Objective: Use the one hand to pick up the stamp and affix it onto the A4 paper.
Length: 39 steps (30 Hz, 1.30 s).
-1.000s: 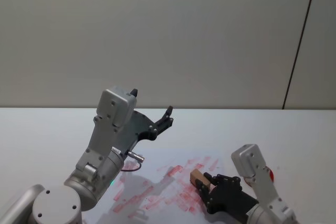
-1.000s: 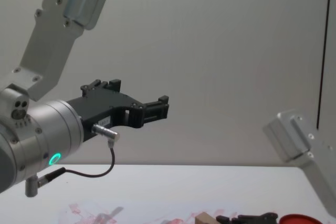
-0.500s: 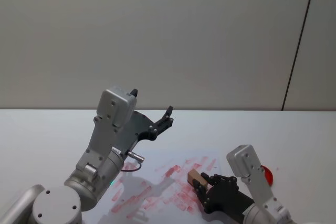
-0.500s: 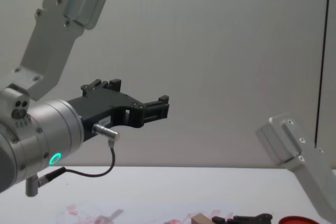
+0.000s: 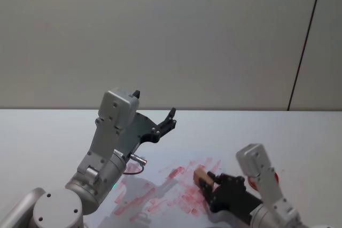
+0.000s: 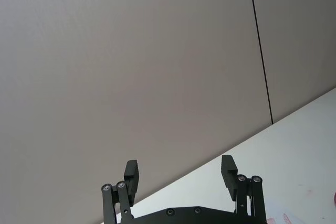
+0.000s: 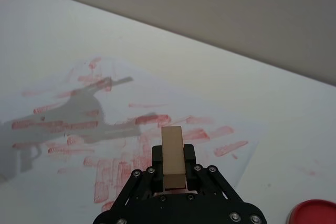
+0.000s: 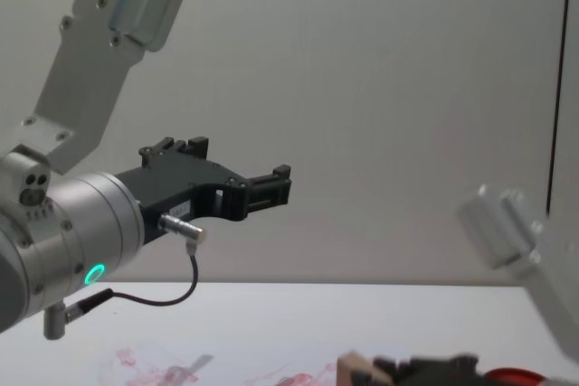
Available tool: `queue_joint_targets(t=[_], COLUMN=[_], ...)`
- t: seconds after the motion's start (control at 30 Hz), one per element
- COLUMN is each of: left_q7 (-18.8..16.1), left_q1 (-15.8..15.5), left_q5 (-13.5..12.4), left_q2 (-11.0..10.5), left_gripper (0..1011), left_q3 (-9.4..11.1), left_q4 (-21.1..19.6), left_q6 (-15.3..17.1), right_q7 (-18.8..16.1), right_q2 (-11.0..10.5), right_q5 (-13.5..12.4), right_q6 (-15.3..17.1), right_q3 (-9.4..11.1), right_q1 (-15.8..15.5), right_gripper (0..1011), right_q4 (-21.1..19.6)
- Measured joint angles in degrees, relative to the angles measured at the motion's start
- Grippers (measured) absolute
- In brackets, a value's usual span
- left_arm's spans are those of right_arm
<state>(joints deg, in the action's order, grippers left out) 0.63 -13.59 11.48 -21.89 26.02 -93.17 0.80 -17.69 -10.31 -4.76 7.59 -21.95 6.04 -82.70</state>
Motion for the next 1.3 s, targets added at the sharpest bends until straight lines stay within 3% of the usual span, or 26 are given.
queue_joint_targets(t=[0.63, 1.3], left_q7=[0.0, 0.0], left_q1=[0.0, 0.0], left_q5=[0.0, 0.0], left_q2=[0.0, 0.0], left_gripper=[1003, 1002], left_q3=[0.0, 0.0], left_q4=[0.0, 0.0], left_q6=[0.0, 0.0], right_q7=[3.5, 4.1], right_q2=[-3.5, -6.2], right_q5=[-5.2, -6.0], right_q6=[-1.7, -0.6], right_q3=[4.6, 7.1], right_q1=[-0.2, -0.5], right_gripper=[214, 214], right_q4=[-5.9, -3.4])
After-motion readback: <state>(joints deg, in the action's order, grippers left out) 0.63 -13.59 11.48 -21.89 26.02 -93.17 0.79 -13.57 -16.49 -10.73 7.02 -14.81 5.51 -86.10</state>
